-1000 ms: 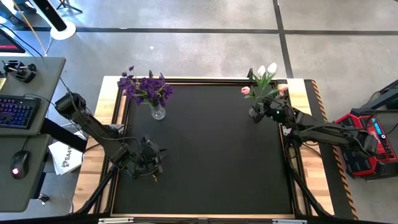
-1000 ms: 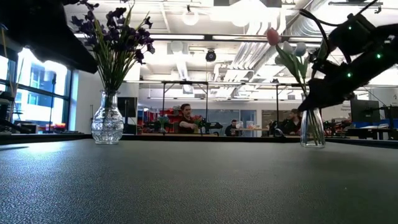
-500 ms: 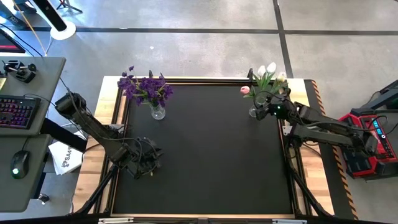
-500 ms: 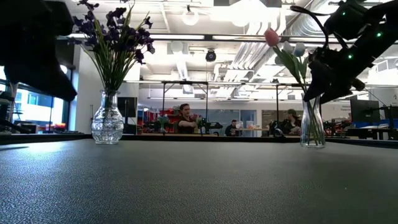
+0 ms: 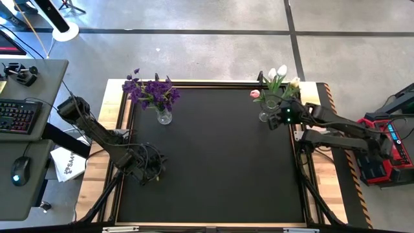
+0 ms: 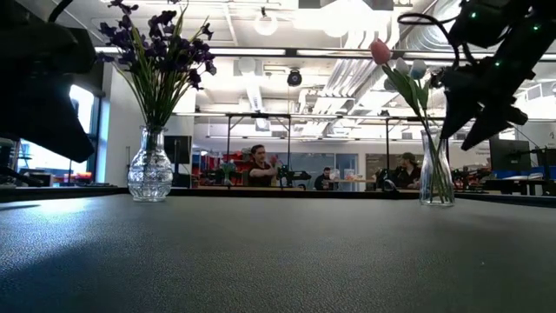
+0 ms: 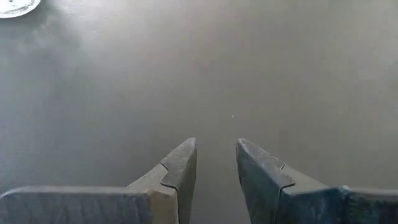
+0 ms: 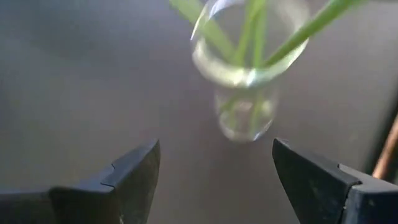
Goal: Sort flowers into vase by color
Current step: Adjust the left transparent flower vase
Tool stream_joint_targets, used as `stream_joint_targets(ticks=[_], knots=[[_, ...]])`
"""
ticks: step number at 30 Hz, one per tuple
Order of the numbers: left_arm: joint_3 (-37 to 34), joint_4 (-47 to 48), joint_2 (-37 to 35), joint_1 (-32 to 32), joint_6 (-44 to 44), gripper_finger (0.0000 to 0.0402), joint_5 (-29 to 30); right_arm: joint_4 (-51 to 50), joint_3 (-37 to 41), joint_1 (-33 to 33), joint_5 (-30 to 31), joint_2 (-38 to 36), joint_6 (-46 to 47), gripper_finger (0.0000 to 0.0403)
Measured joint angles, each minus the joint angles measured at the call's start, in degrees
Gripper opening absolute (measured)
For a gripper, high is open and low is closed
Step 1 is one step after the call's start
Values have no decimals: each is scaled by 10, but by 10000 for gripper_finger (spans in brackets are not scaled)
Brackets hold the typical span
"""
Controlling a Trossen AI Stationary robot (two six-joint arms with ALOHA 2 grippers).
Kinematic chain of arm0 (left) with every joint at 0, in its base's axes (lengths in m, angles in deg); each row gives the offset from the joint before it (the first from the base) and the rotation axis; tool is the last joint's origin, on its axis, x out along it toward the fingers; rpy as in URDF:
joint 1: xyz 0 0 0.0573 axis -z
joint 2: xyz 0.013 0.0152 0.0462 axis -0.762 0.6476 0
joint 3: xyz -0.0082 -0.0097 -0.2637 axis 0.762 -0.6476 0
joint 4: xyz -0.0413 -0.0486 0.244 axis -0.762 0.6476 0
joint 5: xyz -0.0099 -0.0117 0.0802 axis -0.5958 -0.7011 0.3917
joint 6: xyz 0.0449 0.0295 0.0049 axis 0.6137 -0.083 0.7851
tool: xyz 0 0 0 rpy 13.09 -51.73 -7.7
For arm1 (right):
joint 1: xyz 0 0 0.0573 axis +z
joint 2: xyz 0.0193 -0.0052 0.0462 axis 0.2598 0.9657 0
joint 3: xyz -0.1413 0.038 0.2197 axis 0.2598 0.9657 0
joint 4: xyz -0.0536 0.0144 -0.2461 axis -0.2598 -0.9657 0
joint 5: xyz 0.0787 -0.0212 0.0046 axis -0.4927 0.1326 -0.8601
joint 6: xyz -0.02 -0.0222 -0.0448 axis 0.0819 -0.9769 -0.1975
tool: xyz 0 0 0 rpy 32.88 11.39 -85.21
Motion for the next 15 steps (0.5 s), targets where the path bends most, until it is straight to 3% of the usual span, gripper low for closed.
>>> stream_joint_targets(ticks=[5,11,13,15], knots=[[0,6,0,0,-24,108,29,8,20,62,-31,27,26,293],[0,22,0,0,-53,143,71,103,49,184,-46,54,55,293],[-1,18,5,0,-47,161,117,161,59,228,-47,63,52,293],[-2,1,18,-1,-21,178,218,220,70,271,-42,75,39,293]])
